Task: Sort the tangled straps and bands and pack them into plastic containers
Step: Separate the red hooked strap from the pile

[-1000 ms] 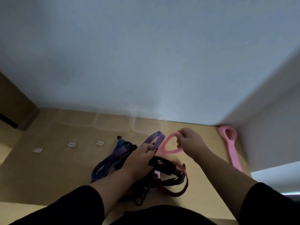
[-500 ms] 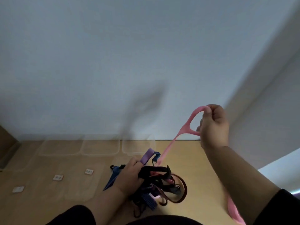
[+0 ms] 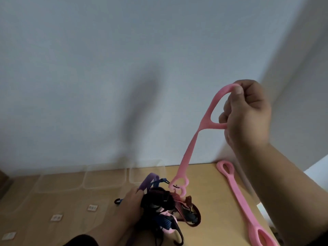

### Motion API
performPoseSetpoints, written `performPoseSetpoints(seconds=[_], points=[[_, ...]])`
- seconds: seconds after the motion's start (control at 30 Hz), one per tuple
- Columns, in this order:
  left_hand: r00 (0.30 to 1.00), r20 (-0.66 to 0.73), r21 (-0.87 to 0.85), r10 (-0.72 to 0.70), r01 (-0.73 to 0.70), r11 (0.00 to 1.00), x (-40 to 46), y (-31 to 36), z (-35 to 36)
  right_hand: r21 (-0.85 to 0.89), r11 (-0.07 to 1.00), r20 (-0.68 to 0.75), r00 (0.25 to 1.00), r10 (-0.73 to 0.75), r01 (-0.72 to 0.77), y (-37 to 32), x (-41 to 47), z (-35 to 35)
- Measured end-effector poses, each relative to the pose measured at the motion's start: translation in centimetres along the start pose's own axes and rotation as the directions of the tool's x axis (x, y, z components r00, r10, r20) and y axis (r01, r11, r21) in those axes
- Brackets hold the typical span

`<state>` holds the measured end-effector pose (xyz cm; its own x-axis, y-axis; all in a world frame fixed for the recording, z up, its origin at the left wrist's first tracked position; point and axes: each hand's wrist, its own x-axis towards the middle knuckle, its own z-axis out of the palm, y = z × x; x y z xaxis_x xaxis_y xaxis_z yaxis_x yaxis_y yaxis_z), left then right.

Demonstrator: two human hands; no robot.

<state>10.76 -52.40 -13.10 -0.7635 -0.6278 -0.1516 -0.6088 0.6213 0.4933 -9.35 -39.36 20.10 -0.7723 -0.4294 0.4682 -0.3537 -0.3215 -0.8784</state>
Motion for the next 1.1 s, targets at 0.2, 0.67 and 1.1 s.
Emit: performPoseSetpoints(seconds=[0.2,0.67,1.1], points=[[0.995,0.074,0.076,0.059,-0.065,0.995,0.3,-0.3,-1.9,0.012,1.000,0.028,0.999,-0.018,0.018,-1.4,-0.1,0.5],[0.888,0.346,-0.087,0.304,-0.292,0.952,2.8,9.8,-7.7,-0.091,0.995,-0.018,1.000,0.025,-0.027,-1.3,0.0,0.3],[0.958,0.224,-0.197,0.178,-0.134,0.971,3.4,7.3,-5.4,-0.469,0.874,0.130,0.969,0.209,-0.125,8.4,-2.6,-3.1]])
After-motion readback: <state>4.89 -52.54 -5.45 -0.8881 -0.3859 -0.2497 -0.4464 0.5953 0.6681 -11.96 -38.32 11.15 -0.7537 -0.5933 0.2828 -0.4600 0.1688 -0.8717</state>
